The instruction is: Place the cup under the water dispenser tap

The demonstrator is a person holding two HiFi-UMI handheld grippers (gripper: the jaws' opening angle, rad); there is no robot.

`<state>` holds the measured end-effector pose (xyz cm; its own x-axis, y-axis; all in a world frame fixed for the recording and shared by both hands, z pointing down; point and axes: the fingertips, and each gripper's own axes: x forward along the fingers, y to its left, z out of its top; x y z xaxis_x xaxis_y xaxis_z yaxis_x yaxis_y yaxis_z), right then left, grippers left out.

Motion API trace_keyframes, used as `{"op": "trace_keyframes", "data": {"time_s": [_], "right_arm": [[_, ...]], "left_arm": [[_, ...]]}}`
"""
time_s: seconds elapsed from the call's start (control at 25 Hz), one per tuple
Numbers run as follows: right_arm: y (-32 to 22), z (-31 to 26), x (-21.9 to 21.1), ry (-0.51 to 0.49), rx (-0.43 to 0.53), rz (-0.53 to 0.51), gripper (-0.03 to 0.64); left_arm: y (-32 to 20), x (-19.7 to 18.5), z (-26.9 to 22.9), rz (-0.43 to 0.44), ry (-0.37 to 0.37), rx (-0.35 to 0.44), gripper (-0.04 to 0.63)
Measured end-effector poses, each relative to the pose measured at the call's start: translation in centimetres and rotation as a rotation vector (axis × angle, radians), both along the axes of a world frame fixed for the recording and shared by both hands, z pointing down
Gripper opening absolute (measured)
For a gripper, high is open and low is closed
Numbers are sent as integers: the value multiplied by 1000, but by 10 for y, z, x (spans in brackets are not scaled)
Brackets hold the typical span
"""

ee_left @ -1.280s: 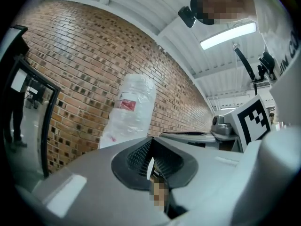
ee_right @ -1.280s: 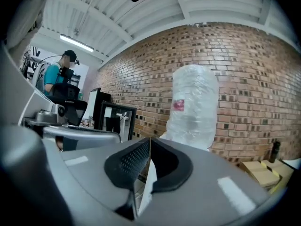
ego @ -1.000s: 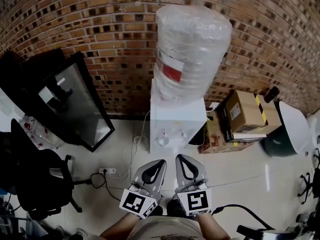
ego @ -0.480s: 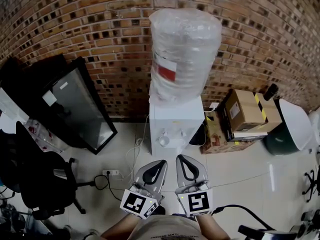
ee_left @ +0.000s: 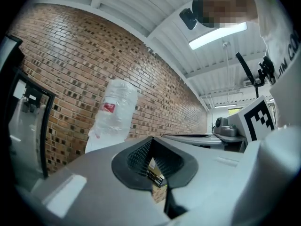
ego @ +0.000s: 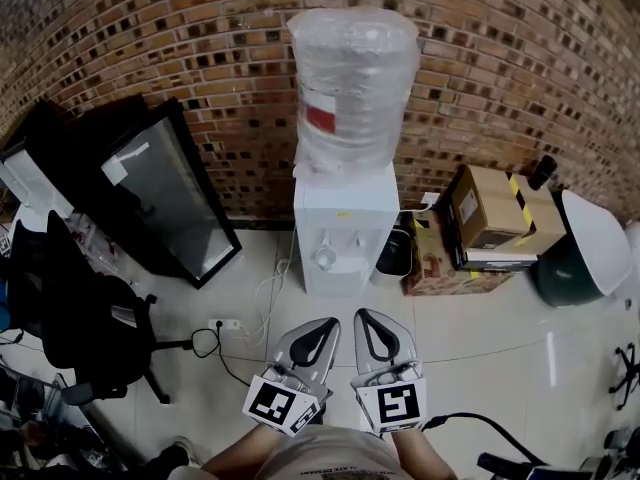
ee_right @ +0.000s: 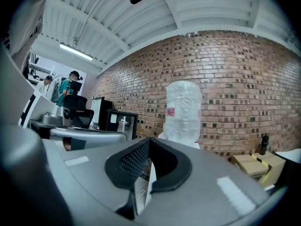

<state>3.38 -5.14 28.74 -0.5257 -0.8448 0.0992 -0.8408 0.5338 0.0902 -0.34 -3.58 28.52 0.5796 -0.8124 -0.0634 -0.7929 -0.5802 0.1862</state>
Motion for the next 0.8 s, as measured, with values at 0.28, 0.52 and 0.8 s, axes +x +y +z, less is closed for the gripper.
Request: {"op": "trace_keyframes", "data": {"time_s": [0.28, 0.52, 0.8], "right_arm": [[62, 5, 25, -29, 7, -48, 6], [115, 11, 39, -37, -12, -88, 6], [155, 6, 47, -31, -1, -115, 5]], "left_arm": [[64, 32, 0, -25, -21, 20, -8], [115, 45, 4, -66, -39, 8, -8], [153, 56, -1, -77, -47, 18, -8]]}}
